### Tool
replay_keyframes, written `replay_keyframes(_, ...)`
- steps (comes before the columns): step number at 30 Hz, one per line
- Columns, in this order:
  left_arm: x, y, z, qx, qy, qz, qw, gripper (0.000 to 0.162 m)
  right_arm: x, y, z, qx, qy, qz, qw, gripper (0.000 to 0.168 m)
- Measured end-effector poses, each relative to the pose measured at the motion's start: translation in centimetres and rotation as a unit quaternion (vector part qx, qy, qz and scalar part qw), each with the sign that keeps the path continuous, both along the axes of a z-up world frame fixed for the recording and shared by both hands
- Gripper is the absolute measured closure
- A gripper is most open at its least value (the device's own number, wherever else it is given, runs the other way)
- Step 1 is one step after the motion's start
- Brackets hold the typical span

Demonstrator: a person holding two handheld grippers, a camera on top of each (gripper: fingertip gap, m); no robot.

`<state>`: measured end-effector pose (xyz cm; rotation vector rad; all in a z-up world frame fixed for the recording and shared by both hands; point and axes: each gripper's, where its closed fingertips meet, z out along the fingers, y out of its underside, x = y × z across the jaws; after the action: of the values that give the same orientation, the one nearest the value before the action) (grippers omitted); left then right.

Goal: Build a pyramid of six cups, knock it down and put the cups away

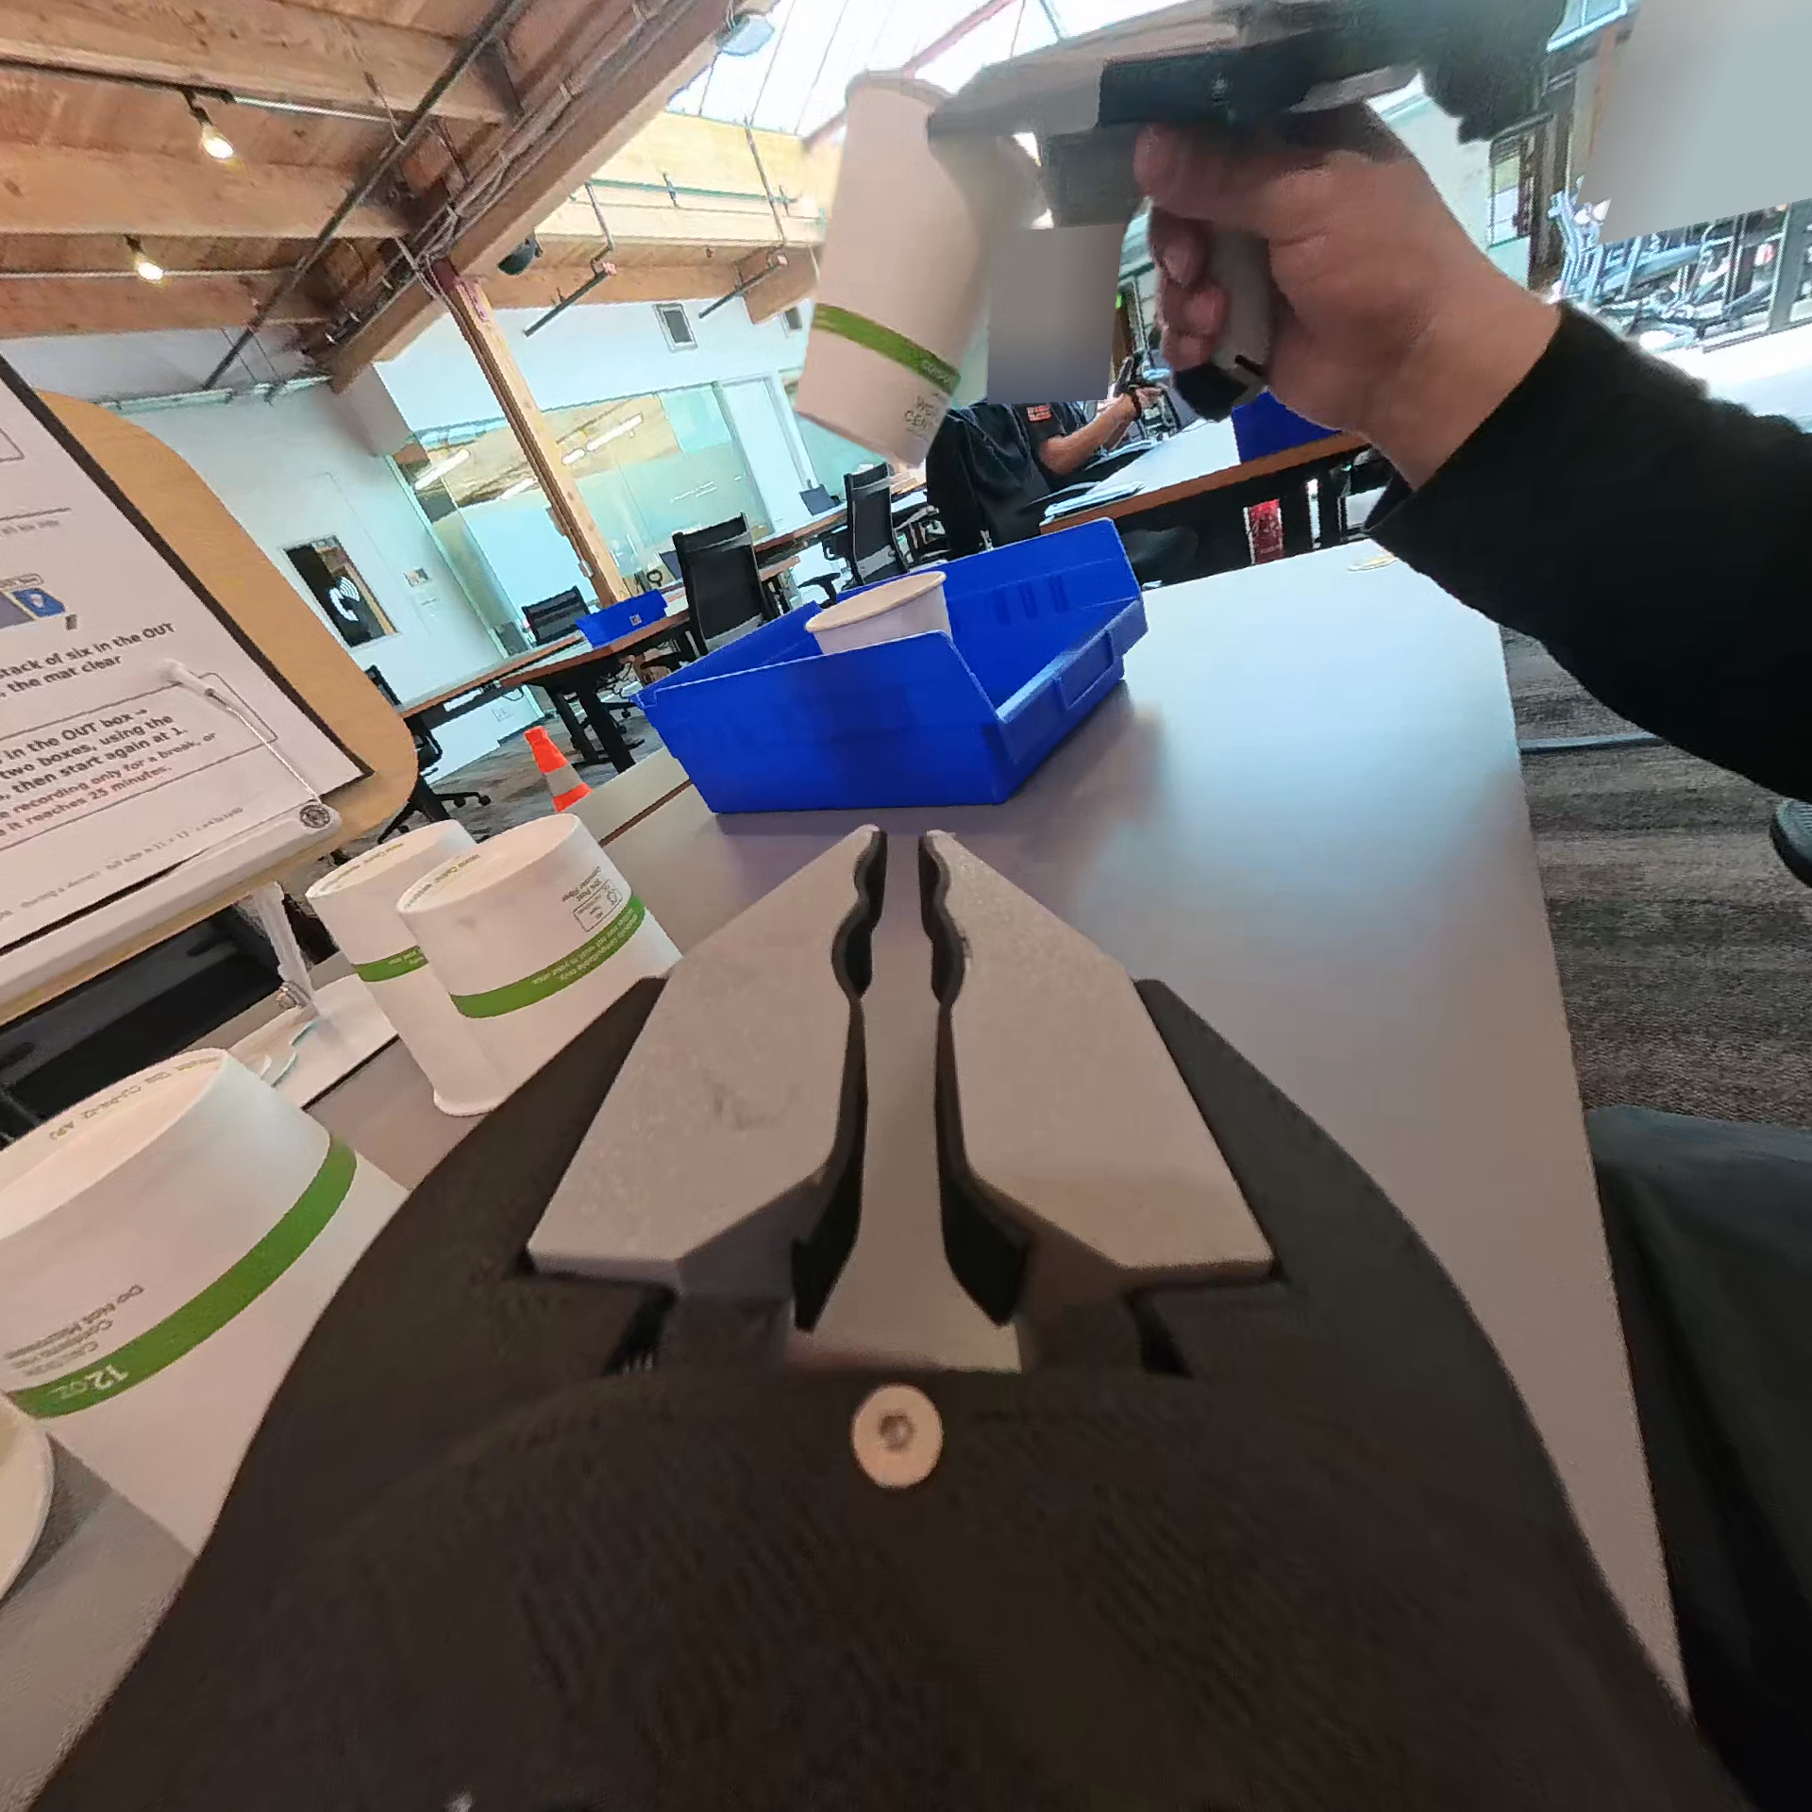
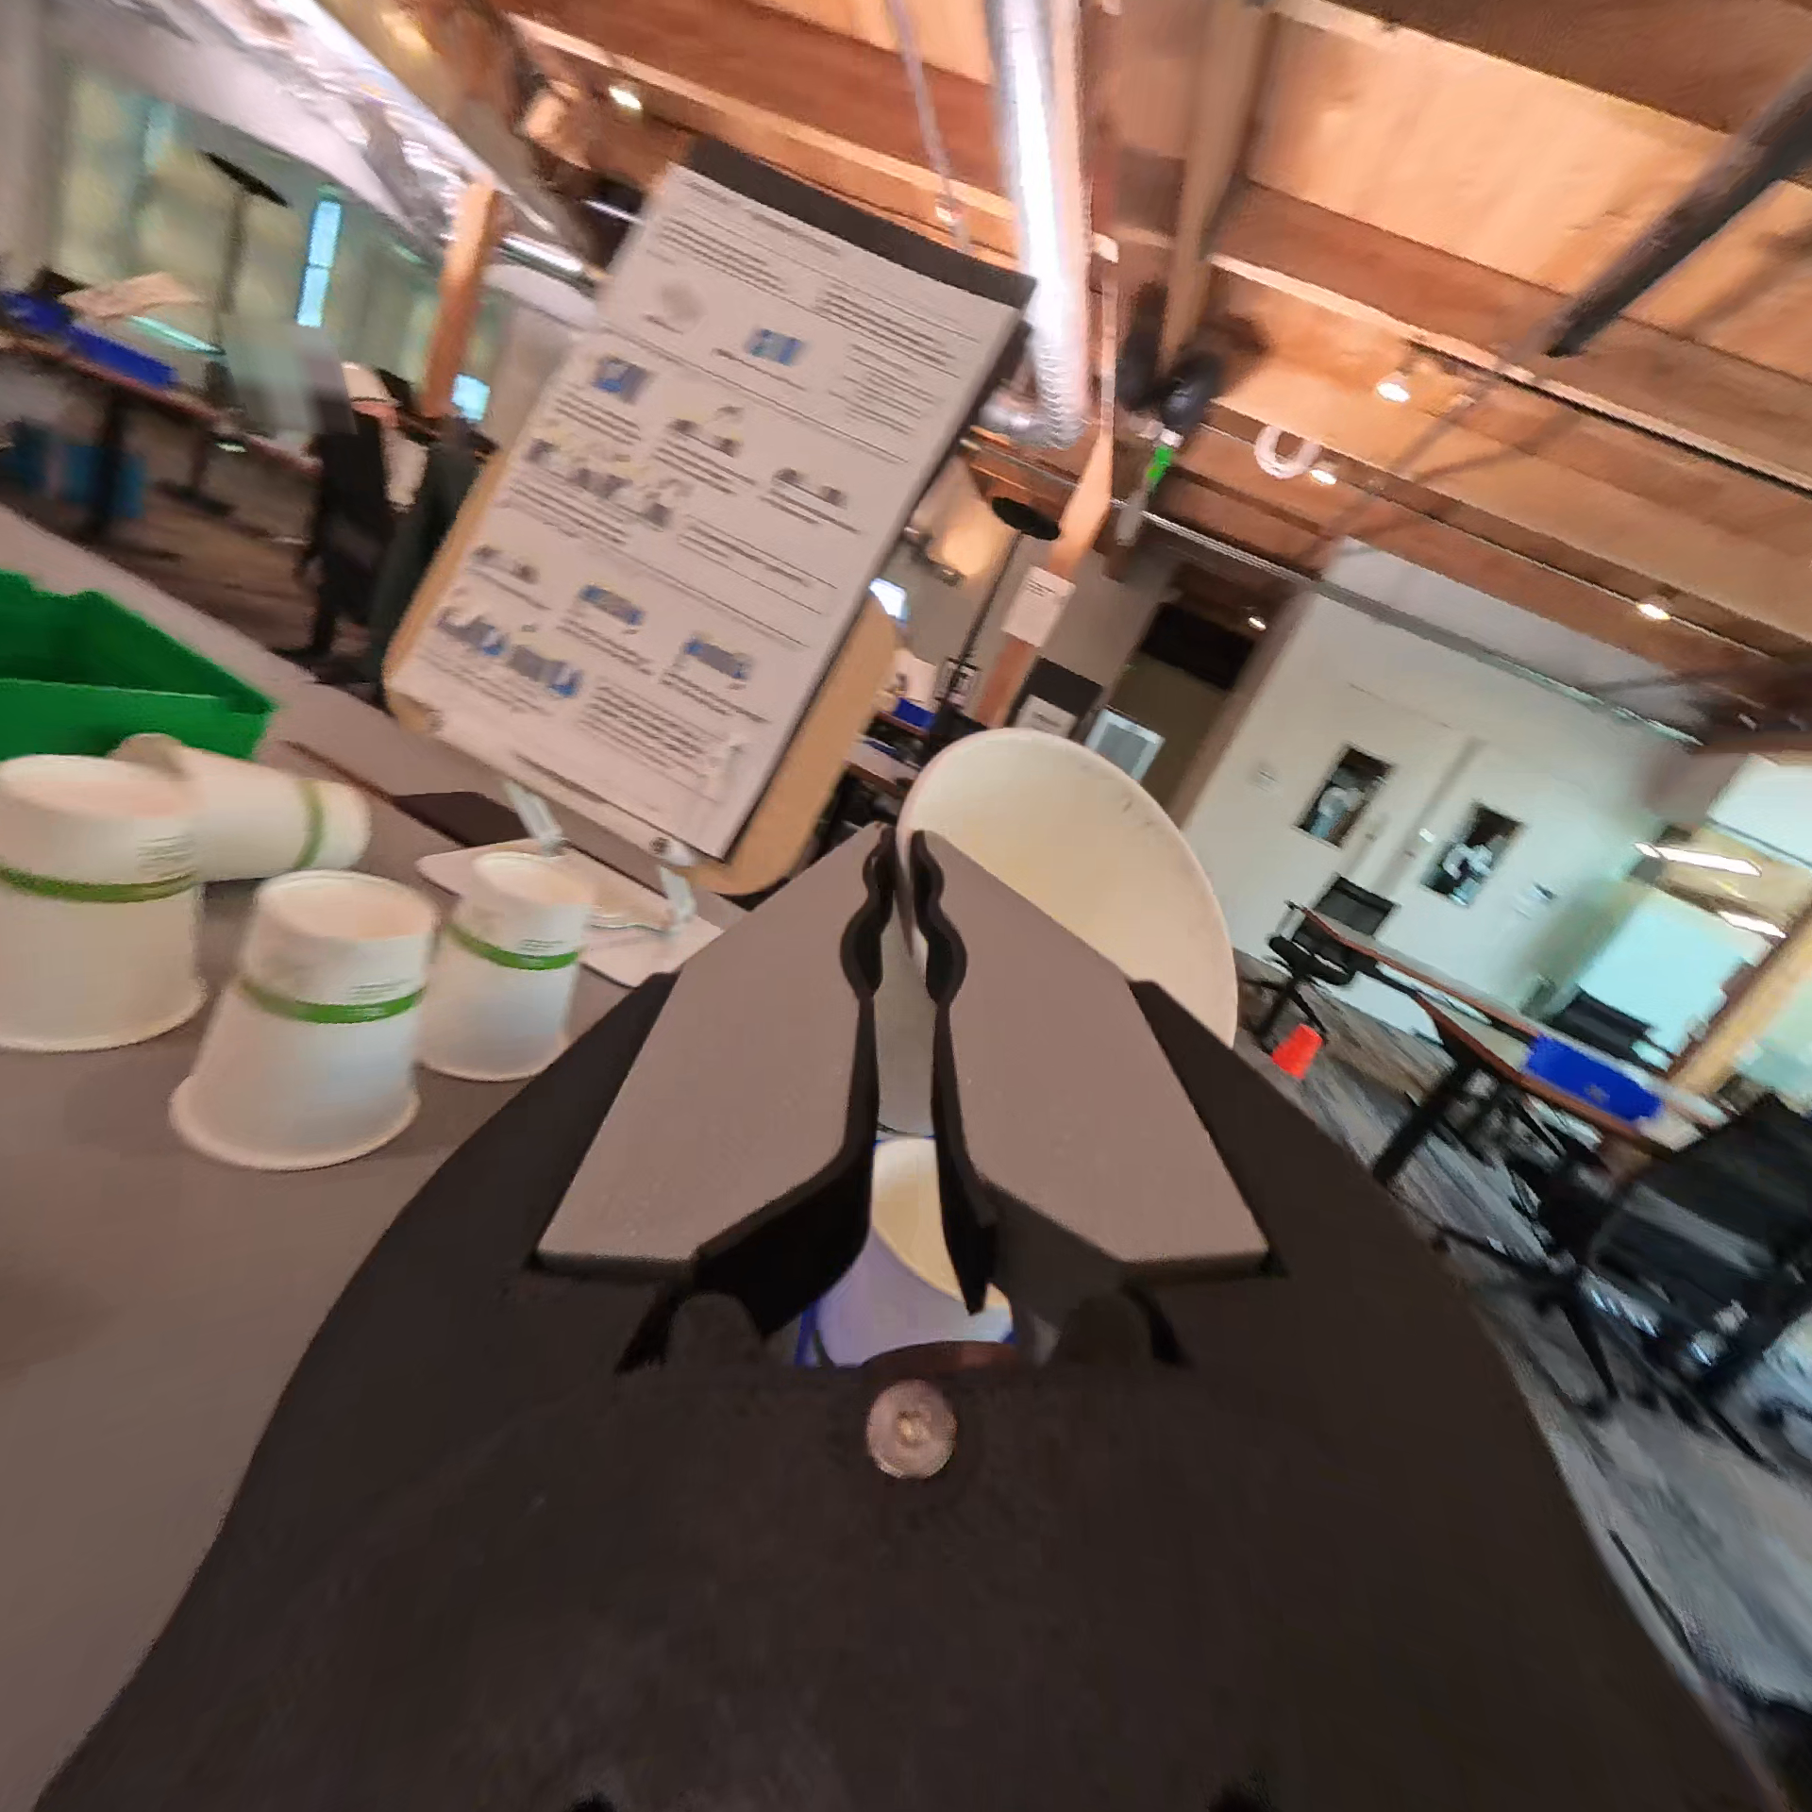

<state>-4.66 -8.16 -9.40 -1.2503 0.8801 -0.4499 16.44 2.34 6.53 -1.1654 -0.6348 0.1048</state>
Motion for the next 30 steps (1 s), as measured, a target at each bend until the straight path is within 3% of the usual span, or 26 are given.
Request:
replay_keyframes(3,0.1,0.1,0.0,-0.001,-0.002,0.001,1.000,0.158,3.0,2.2,-0.8,-0.021,0.016,-0.053,0.998,0.168)
replay_keyframes(9,0.0,0.3,0.1,0.002,-0.005,0.008,1.000,0.158,3.5,6.7,-3.5,-0.064,-0.008,-0.074,0.995,0.168)
replay_keyframes(12,0.0,0.4,0.2,0.001,-0.008,0.009,1.000,0.158,1.5,9.3,-5.6,-0.127,-0.070,-0.047,0.988,0.168)
replay_keyframes(16,-0.2,0.5,0.2,0.005,-0.009,0.016,1.000,0.158,1.0,10.8,-7.3,-0.168,-0.173,-0.081,0.967,0.168)
replay_keyframes(19,-0.3,0.5,0.4,0.007,-0.013,0.018,1.000,0.158,0.0,10.9,-8.7,-0.210,-0.196,-0.062,0.956,0.167)
replay_keyframes(21,-0.4,0.6,0.3,0.003,-0.014,0.019,1.000,0.158,-0.3,11.1,-9.2,-0.222,-0.190,-0.063,0.954,0.140)
replay_keyframes(22,-0.4,0.7,0.3,-0.001,-0.016,0.019,1.000,0.158,-0.2,11.0,-9.3,-0.224,-0.192,-0.072,0.953,0.134)
replay_keyframes(26,-0.6,0.9,0.4,-0.017,-0.027,0.019,0.999,0.158,-2.3,8.6,-7.7,-0.165,-0.150,-0.045,0.974,0.143)
replay_keyframes(28,-0.6,1.0,0.4,-0.023,-0.031,0.019,0.999,0.158,-4.6,6.5,-7.2,-0.148,-0.114,0.006,0.982,0.153)
replay_keyframes(30,-0.7,1.1,0.4,-0.025,-0.032,0.022,0.999,0.158,-7.8,4.3,-7.9,-0.165,-0.083,0.077,0.980,0.147)
